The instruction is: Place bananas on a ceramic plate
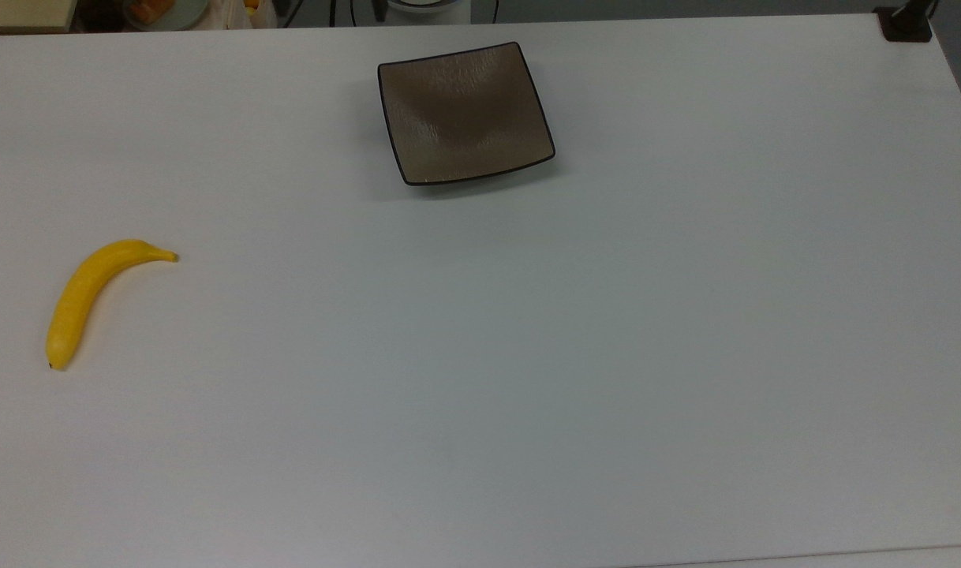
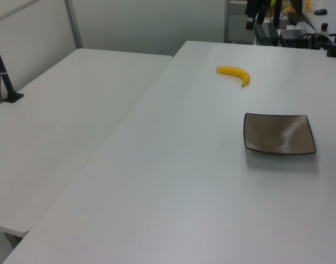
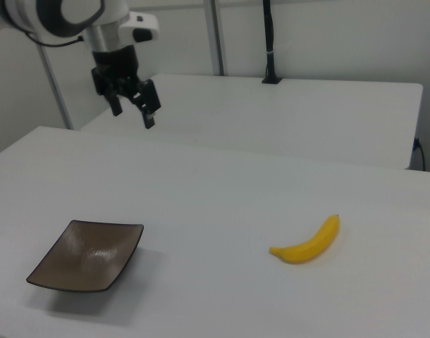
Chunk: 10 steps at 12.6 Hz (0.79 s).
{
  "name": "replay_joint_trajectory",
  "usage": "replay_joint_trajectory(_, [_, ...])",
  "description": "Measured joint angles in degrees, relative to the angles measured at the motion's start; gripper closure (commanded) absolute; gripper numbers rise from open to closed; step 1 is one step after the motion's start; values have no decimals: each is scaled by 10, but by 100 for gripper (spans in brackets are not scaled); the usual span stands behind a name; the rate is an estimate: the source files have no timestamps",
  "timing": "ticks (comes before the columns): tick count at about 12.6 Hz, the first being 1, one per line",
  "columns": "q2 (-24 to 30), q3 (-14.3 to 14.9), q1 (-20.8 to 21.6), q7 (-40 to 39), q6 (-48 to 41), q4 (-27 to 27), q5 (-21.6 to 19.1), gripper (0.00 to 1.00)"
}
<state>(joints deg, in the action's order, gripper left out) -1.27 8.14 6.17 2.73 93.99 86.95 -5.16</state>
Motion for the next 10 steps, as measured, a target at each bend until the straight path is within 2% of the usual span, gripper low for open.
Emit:
replay_joint_trajectory(3, [-82,1,-42,13,-51,-118,0,0])
replay_joint_trajectory(7, [-191,2,-102,31,-55,-220,0,0])
replay_joint_trajectory(10, [-248,3,-142,33,-56,-270,0,0])
